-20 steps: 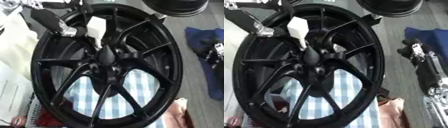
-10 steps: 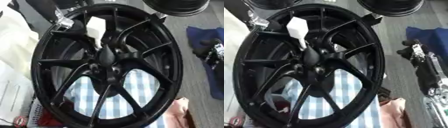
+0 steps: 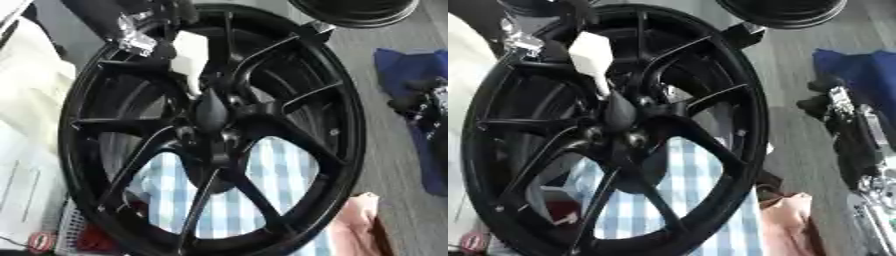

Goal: Pull the pin out of the wheel hub.

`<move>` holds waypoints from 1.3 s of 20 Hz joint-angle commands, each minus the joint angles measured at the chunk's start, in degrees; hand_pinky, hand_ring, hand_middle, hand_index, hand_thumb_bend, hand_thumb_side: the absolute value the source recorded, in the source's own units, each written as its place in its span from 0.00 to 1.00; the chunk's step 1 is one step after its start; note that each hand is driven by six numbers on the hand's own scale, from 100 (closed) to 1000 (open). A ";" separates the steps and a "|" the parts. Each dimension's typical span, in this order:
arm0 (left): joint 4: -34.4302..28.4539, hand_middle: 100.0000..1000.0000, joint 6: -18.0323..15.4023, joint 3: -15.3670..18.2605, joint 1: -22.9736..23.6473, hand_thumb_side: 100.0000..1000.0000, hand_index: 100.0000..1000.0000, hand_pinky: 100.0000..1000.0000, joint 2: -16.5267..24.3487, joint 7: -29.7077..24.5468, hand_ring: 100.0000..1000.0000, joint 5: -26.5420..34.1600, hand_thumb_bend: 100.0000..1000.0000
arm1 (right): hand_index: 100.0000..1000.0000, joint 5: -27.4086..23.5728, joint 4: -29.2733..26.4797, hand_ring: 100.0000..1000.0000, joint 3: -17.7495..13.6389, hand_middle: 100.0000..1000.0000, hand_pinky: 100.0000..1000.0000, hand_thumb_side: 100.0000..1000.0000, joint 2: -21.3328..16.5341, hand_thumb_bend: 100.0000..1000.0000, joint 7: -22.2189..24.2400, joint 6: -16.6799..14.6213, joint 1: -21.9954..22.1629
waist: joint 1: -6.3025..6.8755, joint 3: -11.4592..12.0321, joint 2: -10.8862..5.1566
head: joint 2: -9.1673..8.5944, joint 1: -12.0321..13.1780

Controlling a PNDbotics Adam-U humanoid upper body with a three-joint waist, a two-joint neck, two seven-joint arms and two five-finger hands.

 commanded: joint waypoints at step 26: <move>2.20 0.31 2.96 5.77 -0.79 0.34 0.43 0.51 -0.36 0.53 0.38 0.98 0.00 | 0.70 -0.80 0.75 0.69 -0.48 0.46 0.85 0.78 1.28 0.00 -1.89 0.23 -0.35 | -0.20 -0.32 -0.12 | -0.79 0.78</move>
